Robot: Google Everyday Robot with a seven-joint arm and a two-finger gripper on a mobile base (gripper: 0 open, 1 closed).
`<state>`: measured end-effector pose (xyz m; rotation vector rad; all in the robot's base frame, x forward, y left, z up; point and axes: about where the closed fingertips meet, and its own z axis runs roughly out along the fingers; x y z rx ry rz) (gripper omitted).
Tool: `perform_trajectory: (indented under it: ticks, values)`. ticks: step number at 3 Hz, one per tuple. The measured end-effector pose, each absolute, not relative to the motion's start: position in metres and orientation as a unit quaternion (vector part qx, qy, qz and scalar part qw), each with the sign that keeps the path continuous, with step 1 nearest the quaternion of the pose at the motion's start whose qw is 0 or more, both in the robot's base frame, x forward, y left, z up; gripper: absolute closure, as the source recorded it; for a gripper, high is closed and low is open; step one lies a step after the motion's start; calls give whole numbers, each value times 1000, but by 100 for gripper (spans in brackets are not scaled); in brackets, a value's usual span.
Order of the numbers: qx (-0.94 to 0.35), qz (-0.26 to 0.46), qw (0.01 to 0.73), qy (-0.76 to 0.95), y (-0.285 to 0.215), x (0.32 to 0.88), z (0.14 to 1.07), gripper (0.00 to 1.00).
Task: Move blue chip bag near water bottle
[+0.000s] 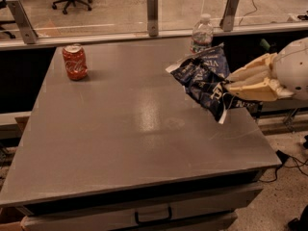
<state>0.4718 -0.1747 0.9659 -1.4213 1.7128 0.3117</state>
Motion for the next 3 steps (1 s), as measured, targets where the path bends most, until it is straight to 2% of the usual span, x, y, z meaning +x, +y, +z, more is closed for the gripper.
perform_trajectory:
  ticks: [2, 3]
  values:
    - [-548, 151, 432, 701, -239, 509, 916, 100]
    - [-536, 170, 427, 708, -254, 523, 890, 100]
